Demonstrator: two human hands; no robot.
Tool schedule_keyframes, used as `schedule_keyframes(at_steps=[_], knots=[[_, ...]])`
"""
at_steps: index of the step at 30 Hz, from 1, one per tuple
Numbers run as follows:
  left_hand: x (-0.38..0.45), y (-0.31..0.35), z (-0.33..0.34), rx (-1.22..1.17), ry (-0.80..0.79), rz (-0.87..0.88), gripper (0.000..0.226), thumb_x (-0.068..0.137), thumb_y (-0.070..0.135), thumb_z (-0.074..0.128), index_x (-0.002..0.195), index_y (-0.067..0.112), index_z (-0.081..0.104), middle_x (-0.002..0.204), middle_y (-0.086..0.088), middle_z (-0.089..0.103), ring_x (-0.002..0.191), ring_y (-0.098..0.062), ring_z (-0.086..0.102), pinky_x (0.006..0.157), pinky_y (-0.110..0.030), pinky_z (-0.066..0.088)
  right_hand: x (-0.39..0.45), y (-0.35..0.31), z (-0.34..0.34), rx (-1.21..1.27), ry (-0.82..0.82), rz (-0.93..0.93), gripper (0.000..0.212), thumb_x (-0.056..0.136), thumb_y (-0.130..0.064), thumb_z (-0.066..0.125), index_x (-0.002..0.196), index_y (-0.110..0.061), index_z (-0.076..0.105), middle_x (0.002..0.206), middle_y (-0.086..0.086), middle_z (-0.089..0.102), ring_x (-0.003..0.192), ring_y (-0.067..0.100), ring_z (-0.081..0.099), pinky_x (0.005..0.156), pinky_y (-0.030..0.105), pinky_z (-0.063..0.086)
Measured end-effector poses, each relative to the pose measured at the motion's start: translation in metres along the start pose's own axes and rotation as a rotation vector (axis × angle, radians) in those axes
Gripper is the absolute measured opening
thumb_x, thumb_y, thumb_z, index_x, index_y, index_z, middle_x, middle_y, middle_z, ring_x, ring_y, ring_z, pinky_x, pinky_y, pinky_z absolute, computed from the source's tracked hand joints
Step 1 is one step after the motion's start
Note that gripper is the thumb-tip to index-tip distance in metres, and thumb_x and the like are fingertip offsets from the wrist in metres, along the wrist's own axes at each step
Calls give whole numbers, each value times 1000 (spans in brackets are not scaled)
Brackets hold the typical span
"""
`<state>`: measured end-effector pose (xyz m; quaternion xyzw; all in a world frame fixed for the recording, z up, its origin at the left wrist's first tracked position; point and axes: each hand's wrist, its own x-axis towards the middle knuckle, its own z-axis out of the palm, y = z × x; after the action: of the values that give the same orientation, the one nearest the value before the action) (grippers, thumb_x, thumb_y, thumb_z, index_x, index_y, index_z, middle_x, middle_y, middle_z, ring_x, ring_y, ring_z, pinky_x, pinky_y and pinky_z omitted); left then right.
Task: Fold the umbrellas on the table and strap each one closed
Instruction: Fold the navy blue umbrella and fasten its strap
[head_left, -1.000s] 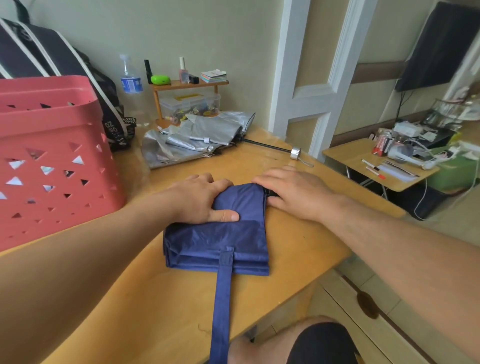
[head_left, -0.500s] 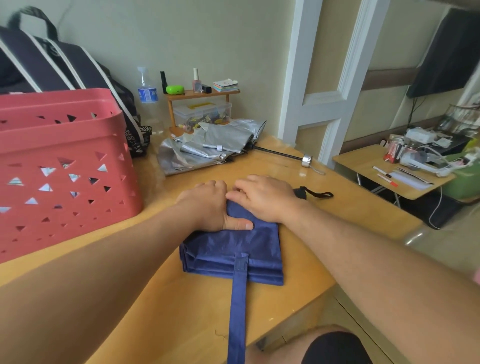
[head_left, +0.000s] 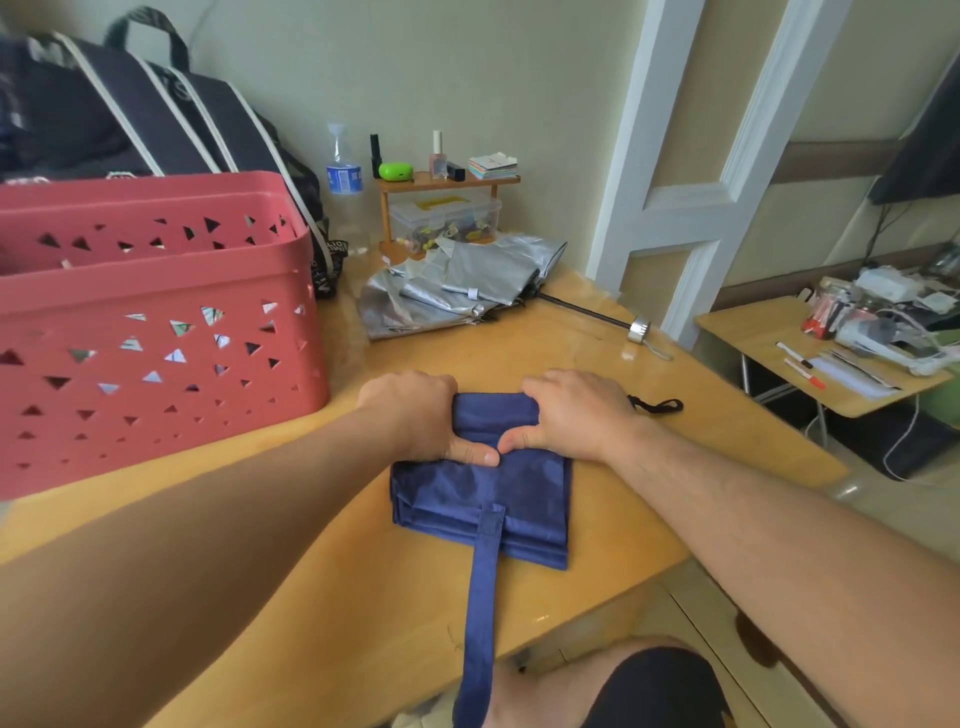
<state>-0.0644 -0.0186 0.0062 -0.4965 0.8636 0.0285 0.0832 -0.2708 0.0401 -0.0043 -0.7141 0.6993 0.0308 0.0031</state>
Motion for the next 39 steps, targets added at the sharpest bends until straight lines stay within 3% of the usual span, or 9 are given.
schedule_keyframes(at_steps=[5,10,17,20,23,28,32,36,39], knots=[[2,2,-15,32,-100,12,100,42,104,61,105,27,59,93,6,64,89,-24,64,71,-37,54,0,1,-15,81,-42,0,80,51,-100,63,89,-30,55,91,-11,57,88,17,56,68,36,49],[3,-1,-35,29,-43,-18,78,51,87,79,101,28,64,90,7,65,86,-23,66,74,-37,57,4,7,-39,37,-18,-38,66,63,-89,70,86,-28,54,87,-8,58,82,16,57,63,35,50],[-14,-10,-71,66,22,101,65,64,75,80,105,30,60,86,12,57,89,-23,60,77,-37,55,-8,3,-83,-5,45,-53,62,68,-85,70,82,-27,51,84,-7,57,77,15,55,57,33,42],[-26,-22,-90,12,30,188,66,66,64,85,117,31,61,102,8,66,96,-21,62,83,-35,55,-18,-3,-105,7,71,-61,60,69,-82,71,79,-27,51,77,-7,56,71,11,52,55,33,38],[-37,-33,-103,8,71,230,57,66,64,84,107,33,61,102,8,68,93,-20,64,80,-34,54,-27,-7,-125,46,65,-60,54,69,-78,73,77,-30,50,76,-8,58,71,9,53,56,33,40],[-51,-40,-105,170,305,254,47,78,65,71,109,32,60,99,6,69,93,-24,66,73,-35,52,-36,-13,-136,102,89,-48,52,66,-78,70,90,-32,65,80,-8,65,75,14,62,66,37,54],[-60,-44,-102,248,453,271,41,84,60,64,112,30,61,103,6,67,97,-23,66,77,-37,55,-49,-15,-141,227,30,-56,40,68,-68,72,87,-33,66,70,-8,69,67,12,68,60,33,52],[-68,-36,-105,237,466,218,31,79,53,65,98,29,64,86,8,69,83,-19,67,70,-34,57,-59,-16,-146,266,-20,-61,35,70,-60,74,83,-29,66,62,-11,70,63,12,69,62,36,57],[-70,-31,-110,163,431,169,28,76,51,68,87,26,65,75,6,66,73,-19,62,66,-33,55,-61,-13,-152,145,71,-63,40,70,-68,69,83,-31,66,69,-6,70,69,13,67,61,37,55]])
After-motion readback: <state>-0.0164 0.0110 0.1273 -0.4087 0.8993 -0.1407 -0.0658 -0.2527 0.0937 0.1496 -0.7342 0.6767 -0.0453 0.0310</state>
